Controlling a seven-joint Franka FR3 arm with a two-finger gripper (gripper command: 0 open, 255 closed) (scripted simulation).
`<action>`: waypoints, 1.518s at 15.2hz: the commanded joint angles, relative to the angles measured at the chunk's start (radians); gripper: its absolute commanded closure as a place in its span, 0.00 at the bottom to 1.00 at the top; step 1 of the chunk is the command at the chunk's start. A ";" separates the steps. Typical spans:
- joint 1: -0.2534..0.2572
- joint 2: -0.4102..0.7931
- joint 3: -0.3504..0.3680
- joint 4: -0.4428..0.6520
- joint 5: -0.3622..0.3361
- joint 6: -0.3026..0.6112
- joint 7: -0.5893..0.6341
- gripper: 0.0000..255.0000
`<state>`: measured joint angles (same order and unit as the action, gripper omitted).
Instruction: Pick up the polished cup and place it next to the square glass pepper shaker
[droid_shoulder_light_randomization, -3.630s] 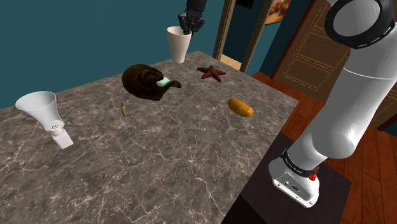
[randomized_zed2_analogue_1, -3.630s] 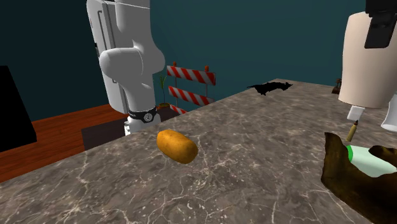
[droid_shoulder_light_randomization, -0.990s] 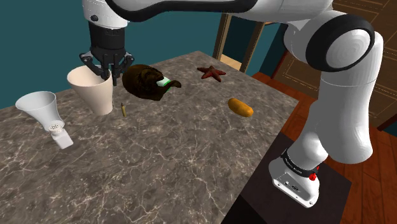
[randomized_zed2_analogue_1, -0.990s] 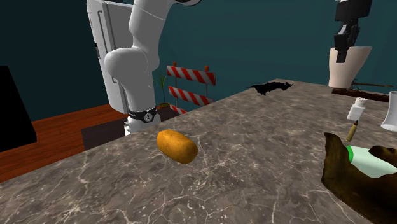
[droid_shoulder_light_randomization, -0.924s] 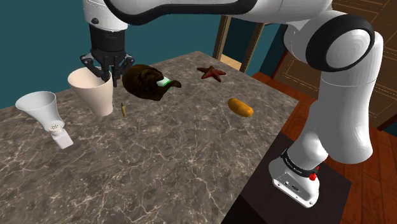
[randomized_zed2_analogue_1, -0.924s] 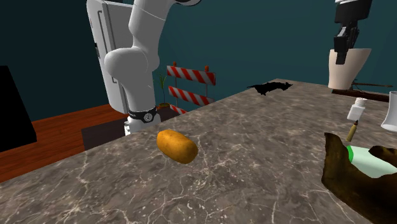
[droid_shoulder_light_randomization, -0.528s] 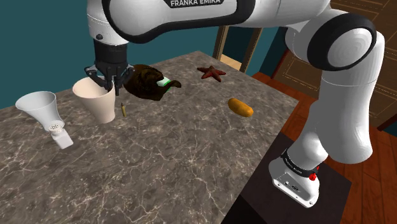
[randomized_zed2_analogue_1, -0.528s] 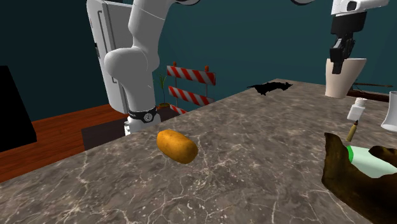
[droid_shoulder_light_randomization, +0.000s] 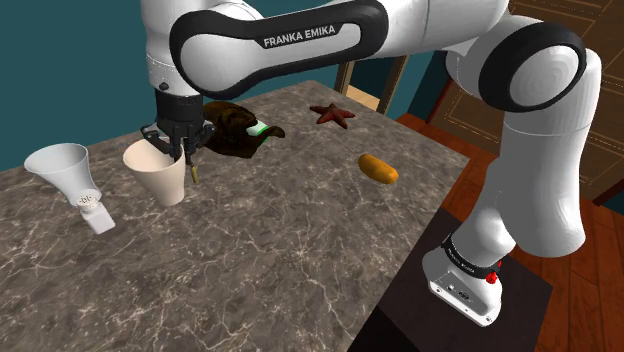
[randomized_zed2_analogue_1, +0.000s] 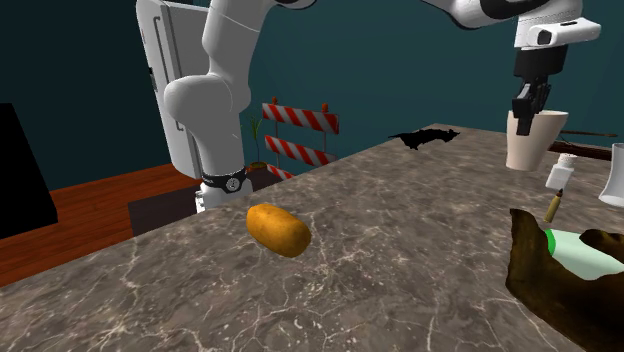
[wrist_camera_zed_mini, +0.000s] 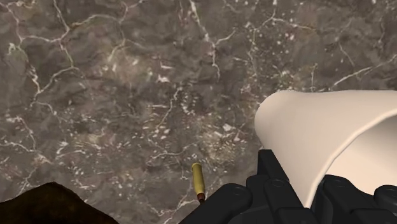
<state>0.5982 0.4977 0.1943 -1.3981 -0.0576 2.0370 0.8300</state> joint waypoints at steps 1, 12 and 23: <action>0.001 0.003 0.000 -0.022 -0.001 0.026 0.002 1.00; 0.001 0.040 -0.005 -0.101 -0.009 0.141 0.004 1.00; 0.001 0.040 -0.005 -0.101 -0.009 0.141 0.004 0.00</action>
<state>0.5990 0.5375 0.1892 -1.4989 -0.0662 2.1777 0.8338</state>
